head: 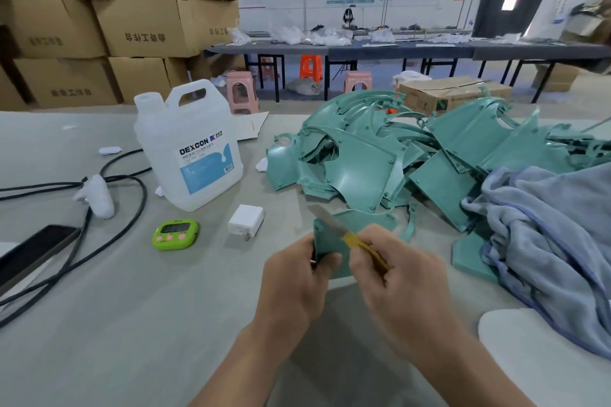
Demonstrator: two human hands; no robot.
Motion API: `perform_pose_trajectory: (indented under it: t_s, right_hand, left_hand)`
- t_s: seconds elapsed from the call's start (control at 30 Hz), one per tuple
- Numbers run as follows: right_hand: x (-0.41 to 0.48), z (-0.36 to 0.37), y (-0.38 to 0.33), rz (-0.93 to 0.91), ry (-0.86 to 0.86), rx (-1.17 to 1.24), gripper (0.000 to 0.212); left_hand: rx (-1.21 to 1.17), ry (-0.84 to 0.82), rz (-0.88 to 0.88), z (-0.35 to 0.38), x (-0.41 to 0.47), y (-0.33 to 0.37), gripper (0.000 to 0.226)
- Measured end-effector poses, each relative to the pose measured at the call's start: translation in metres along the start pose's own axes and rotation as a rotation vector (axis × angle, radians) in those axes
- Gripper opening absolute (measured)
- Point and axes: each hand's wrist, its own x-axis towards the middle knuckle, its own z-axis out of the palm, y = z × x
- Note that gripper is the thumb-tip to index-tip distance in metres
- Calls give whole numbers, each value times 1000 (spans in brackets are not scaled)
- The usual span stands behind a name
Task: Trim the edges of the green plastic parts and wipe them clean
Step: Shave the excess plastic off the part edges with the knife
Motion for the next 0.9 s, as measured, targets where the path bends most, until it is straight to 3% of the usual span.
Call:
perform_pose_trajectory:
  t_s: [0.13,0.3,0.4,0.5,0.73,0.83,0.9]
  right_hand:
    - [7,-9,13,118,185,22,19]
    - [-4,0,10,19,12,72,19]
    - [7,-2,30,149,166,16,23]
    - [13,-12,53,305,247,111,25]
    - [19,0,63,580,91,763,36]
    - [19,3,63,651,-15,858,36]
    - [22,1,67,719,-25,786,35]
  left_hand:
    - [-39,14,75,-5,-3,3,26]
    - [-51,-17,65,-3,-1,0,11]
    - [-39,21,34,-5,1,-2,28]
    - [-129,25,-38,-7,7,-7,33]
    - [-360,-79,-164,-9,17,-14,37]
    - [-360,-90,-159,-10,17,-14,33]
    - [-385,-90,-146,-9,16,-13,31]
